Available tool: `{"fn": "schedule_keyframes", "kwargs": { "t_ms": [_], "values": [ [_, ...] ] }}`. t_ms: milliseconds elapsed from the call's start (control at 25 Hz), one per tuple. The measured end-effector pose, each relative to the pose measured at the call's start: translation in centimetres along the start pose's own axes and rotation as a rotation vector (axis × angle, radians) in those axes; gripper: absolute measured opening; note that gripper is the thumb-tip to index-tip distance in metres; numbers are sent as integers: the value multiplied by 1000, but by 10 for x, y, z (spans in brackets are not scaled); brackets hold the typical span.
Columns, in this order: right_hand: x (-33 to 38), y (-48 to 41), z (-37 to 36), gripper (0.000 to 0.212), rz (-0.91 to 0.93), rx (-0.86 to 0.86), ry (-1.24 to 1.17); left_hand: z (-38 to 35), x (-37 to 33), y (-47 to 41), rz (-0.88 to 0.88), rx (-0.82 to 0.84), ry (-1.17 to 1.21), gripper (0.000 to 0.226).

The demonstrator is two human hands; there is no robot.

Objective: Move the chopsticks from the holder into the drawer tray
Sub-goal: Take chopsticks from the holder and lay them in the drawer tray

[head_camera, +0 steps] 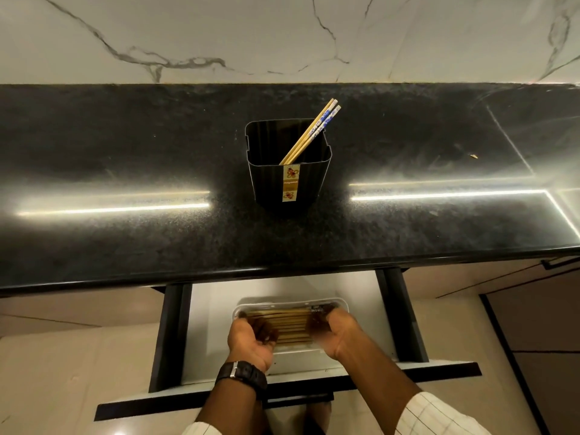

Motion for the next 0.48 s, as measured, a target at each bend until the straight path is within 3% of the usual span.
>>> {"fn": "schedule_keyframes", "kwargs": {
  "t_ms": [160,480],
  "values": [
    [6,7,2,19,-15,49,67,2,-1,6,-11,-13,23,28],
    [17,25,4,19,19,63,270,-8,-15,39,-111,-12,26,27]
  ]
}}
Point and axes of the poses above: each hand's wrist, its own y-axis away from the middle knuckle, its own z-axis out of the back of the hand, x = y × z, the point moved 7 cm from there along -y, towards the middle knuckle, and after that the axes turned 10 degrees about y, right-handed, at the moved point
